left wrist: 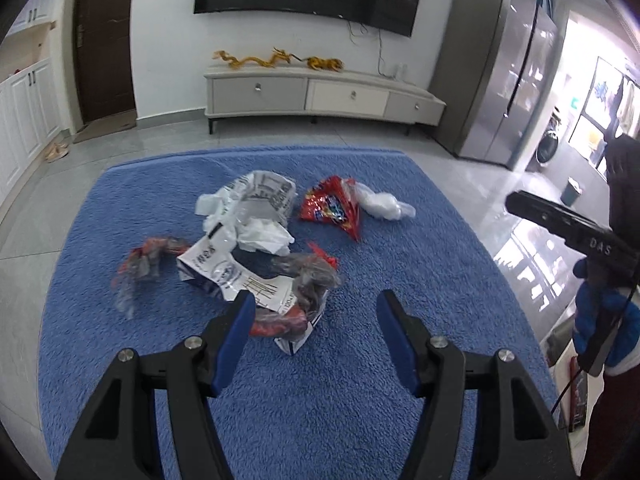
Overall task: Collect trash
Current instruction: 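Grasp the grey plastic bag with the left tool while the right grasps the white plastic bag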
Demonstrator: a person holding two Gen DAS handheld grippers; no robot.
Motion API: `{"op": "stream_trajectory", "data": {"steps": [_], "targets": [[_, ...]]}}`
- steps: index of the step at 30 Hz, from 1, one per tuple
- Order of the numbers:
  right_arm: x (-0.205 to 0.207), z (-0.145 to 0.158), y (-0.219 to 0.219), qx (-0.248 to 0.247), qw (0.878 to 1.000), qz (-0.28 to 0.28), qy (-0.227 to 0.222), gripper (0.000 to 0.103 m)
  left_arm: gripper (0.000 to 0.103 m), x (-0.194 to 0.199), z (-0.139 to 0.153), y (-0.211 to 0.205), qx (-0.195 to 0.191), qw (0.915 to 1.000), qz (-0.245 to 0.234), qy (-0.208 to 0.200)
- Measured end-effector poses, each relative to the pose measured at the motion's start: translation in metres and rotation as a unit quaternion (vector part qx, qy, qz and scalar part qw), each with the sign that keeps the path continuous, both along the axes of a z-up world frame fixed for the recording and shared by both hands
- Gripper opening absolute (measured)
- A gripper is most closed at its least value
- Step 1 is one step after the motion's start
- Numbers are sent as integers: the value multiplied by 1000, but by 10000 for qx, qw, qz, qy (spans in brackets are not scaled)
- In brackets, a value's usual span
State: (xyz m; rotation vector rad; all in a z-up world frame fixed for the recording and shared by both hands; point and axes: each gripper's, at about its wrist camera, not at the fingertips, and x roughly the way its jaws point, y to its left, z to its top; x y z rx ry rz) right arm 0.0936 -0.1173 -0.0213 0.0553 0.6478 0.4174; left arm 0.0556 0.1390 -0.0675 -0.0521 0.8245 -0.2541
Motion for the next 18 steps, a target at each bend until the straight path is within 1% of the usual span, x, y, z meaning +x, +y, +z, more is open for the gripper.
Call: {"op": "stream_trajectory", "data": {"steps": [4,6,10,14,16,18], "targets": [[31,-19,13,-172,9993,171,298,63,53,18,-16,-3,43,9997,-168,193],[49,-30,17,-320,9982,209,454,63,46,28,-25,-4,24,9992,-231,315],[90,-51,34,-504,9952,411,736,63,38,39,-36,-2,-77,9984,-291,471],[116,-64,51,-653,9920,681,834,63,25,48,-44,4,-276,9973,-258,631],[127,-71,61,-798,9898,811,863,63,23,51,-46,7,-444,9963,-240,693],[135,-78,66,-914,9878,883,902,63,18,53,-46,9,-522,9959,-239,694]]}}
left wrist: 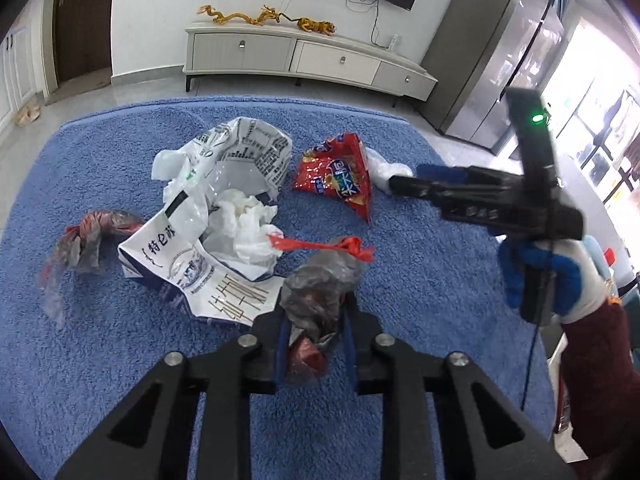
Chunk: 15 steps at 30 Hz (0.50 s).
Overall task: Collect trash
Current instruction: 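Grasp the grey plastic bag with the left tool while the right grasps the white plastic bag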
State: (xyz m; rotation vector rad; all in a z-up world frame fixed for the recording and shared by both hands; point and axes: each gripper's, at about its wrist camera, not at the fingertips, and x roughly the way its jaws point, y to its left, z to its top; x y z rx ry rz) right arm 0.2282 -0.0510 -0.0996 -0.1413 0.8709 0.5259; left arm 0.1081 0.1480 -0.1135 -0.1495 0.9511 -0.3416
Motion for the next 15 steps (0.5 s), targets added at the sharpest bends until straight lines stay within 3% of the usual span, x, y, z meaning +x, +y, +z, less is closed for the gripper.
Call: {"op": "stream_trajectory", "data": {"steps": [3,7,15], "targets": [[9,-12,4,-109,9999,50,118,60,14,-1,2,-2,20,10000,13,-55],[9,-19,5,-102,9998,87,179,29,12,-2,8,0,-33,9999,98,-113],[-30,0,-14,227,9997,-63,-31,28,12,-12,35,10,-146,9988,386,-264]]}}
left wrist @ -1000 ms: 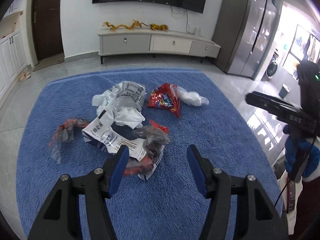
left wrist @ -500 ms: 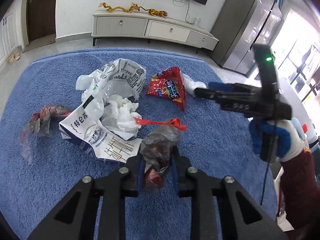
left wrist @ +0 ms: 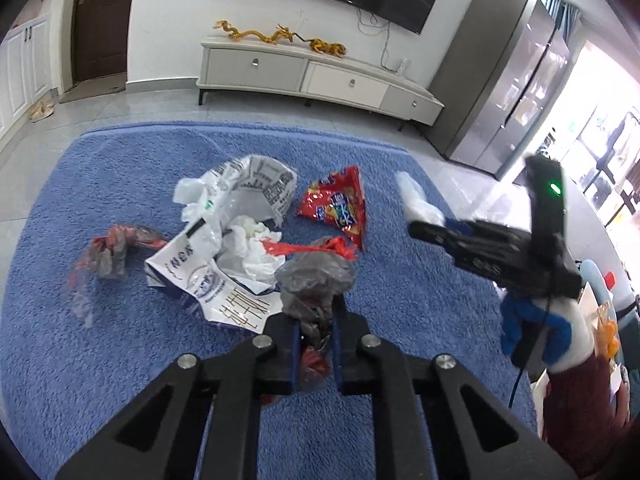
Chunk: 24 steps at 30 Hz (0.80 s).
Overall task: Collect trash
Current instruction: 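Grasp the grey plastic bag with the left tool while the right grasps the white plastic bag, then carry both plastic bags toward the bin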
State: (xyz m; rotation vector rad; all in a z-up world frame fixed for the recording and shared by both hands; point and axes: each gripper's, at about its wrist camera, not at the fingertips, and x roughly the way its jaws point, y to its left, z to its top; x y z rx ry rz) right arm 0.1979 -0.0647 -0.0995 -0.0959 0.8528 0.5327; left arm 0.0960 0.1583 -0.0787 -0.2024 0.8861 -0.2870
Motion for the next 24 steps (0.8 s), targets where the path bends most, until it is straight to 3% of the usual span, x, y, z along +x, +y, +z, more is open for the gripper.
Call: {"op": "stream_trajectory", "data": {"steps": [8,13,20,24], "targets": [[-55,36,-29,714,9968,-103,-357,28,11,-14,40,-15,63,9996,123,-261],[-75,61,-50,1042,9923,-216,-638,28,11,-7,66,-51,157,9991,-72,-395],[-79,70,-120,1225,9812,-1261,-799,28,11,25,95,-127,256,9961,-658,-530],[-76,65,-167,1234,9684,-2029,-761,28,11,51,96,-184,287,9922,-1099,-514]]}}
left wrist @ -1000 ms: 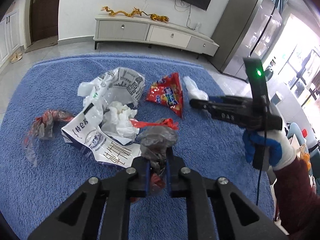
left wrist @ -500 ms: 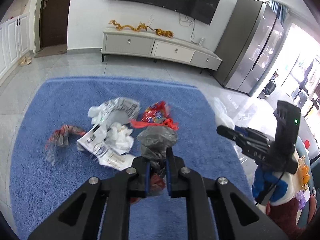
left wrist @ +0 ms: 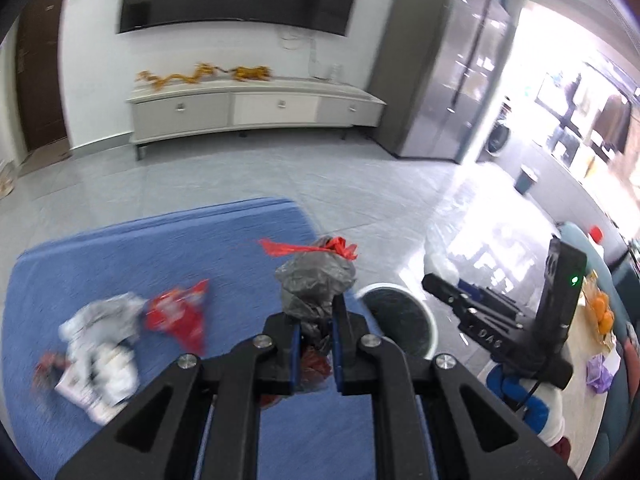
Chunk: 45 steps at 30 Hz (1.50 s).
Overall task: Collect trash
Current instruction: 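Carry both plastic bags toward the bin, then open both tools over the bin to drop the plastic bags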
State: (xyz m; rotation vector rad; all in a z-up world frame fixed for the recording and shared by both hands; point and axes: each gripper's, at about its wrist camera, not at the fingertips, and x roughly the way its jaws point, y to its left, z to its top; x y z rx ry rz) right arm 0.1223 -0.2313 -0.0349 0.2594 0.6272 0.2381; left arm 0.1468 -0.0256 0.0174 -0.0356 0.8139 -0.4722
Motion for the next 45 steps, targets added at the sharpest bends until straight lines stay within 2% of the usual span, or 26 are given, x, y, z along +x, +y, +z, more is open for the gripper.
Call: {"op": "stream_trajectory", "data": {"steps": [4,7,12,15,21,27,28,29,30,31,32,35,39,41,45], "targets": [[5,-16,-39,43,9972,-715,228,28,11,25,-14,-60,69,9988,-438,208],[7,-36,-72,190,9910,-1231,497,28,11,46,-36,-110,153,9960,-732,483],[14,-75,-119,320,9749,-1936,1053,28,12,73,-80,-177,238,9899,-1026,952],[20,-100,-137,453,9658,-2156,1365,28,12,86,-108,-211,265,9859,-1107,1224],[34,-134,-165,649,9514,-2374,1851,29,12,115,-161,-243,248,9784,-1007,1786],[49,-151,-174,581,9454,-2393,2136,30,16,127,-190,-253,132,9705,-1127,2127],[51,-154,-175,563,9438,-2412,2191,30,19,130,-192,-254,114,9696,-1145,2160],[50,-157,-178,558,9420,-2440,2238,31,29,130,-195,-255,90,9685,-1172,2195],[50,-160,-179,571,9404,-2463,2275,35,46,132,-196,-257,81,9682,-1174,2208],[49,-162,-179,581,9393,-2481,2299,48,52,133,-196,-253,60,9686,-1163,2196],[52,-162,-178,567,9388,-2497,2304,53,55,132,-195,-252,20,9694,-1161,2164],[52,-162,-176,517,9379,-2541,2303,53,55,130,-190,-249,-75,9689,-1213,2157],[46,-152,-173,503,9374,-2634,2224,53,55,121,-171,-239,-120,9739,-1201,1921],[41,-143,-168,481,9391,-2666,2115,53,55,114,-154,-226,-172,9780,-1126,1745],[28,-113,-155,453,9470,-2640,1774,53,55,98,-108,-193,-189,9891,-916,1141]]}}
